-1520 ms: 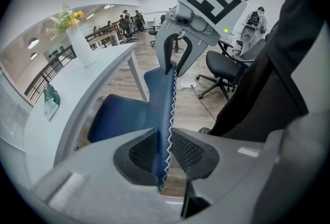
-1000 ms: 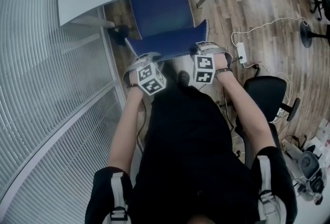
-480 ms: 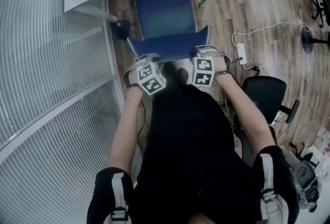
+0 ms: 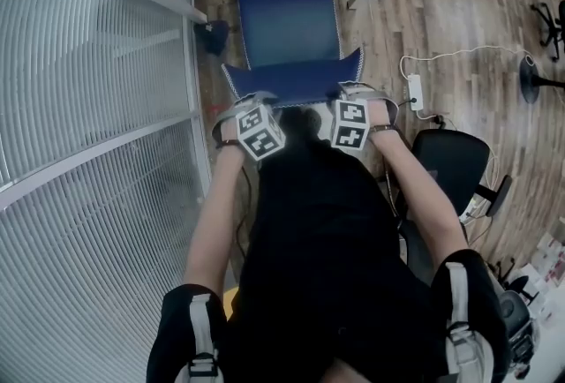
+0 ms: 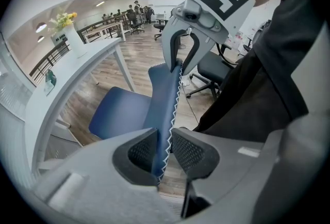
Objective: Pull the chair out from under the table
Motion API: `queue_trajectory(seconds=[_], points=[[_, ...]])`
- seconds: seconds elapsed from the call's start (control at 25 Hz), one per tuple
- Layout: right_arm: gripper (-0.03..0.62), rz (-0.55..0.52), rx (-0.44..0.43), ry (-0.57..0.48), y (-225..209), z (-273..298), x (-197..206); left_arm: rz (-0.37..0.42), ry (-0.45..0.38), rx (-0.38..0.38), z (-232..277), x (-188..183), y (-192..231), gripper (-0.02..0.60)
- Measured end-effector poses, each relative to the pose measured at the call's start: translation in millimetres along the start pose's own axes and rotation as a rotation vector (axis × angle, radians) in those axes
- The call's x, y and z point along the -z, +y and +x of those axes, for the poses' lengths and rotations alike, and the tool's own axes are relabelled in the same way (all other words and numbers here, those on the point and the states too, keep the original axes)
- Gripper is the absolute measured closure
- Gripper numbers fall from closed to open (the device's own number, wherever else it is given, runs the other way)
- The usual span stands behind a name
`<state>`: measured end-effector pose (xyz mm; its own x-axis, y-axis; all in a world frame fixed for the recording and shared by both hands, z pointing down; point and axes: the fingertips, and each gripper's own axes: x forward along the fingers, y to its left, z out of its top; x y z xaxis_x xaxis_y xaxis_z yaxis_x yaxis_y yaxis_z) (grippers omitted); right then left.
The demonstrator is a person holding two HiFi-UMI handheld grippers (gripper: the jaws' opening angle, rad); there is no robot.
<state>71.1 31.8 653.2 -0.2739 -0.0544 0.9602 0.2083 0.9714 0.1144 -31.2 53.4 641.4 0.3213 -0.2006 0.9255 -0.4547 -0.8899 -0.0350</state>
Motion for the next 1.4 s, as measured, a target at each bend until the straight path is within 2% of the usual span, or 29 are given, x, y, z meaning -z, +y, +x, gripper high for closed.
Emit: queue_trajectory(seconds=[0.32,0.56,0.92,1.4], points=[[0.514,0.021,-0.030,-0.026,37.6,-9.0,-2.0,0.026,0.005,0.009,-7.1,5.1,-37.3,0.497],[0.513,0.048,-0.046,-0.036,57.8,-15.9,-4.6,0.030,0.018,0.069,-15.0,9.4,-57.7,0.498],[0.513,0.073,-0.078,-0.021,81.9,-20.1,-14.3,0.062,0.023,0.097,-24.1,20.5,-77.6,0.500],[0.507,0.132,-0.107,-0.015,121.2,-26.9,-13.0,0.080,-0.011,0.136,-30.5,28.3,-119.7,0.500]])
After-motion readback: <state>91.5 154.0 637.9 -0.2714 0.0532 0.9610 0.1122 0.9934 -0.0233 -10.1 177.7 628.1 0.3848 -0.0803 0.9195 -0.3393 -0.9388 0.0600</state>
